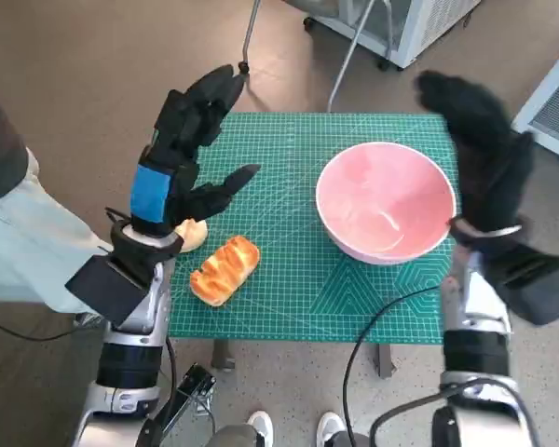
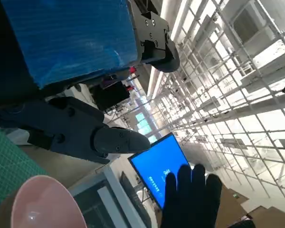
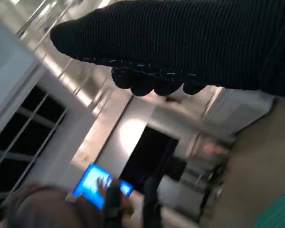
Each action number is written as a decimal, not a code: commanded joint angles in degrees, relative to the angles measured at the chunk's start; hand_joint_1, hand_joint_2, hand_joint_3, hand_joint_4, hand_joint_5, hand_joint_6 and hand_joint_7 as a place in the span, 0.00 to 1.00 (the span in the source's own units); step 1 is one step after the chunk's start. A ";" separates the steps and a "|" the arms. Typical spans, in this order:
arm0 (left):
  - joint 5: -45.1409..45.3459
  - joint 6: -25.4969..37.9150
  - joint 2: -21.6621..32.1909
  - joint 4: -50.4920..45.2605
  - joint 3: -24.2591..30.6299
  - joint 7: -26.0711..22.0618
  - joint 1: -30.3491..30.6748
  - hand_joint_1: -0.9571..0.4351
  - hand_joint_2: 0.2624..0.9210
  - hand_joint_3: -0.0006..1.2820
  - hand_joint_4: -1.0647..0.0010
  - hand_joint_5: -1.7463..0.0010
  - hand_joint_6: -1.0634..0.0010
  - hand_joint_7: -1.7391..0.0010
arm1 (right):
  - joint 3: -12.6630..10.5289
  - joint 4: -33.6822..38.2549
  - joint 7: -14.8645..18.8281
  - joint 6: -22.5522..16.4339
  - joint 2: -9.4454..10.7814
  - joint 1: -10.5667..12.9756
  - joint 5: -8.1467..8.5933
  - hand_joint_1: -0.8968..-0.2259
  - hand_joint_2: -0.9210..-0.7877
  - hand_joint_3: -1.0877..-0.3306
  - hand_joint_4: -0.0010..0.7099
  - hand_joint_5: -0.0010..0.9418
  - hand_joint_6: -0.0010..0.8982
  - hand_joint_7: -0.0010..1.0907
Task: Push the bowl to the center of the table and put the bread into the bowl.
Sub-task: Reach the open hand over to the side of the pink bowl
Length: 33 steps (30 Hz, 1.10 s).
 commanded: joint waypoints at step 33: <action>-0.47 -1.23 0.16 0.47 1.23 0.03 1.69 0.43 1.00 0.18 0.66 1.00 0.82 0.74 | -7.96 35.67 -17.12 11.92 -3.50 -4.58 -4.66 0.53 0.00 0.27 0.28 0.02 0.02 0.55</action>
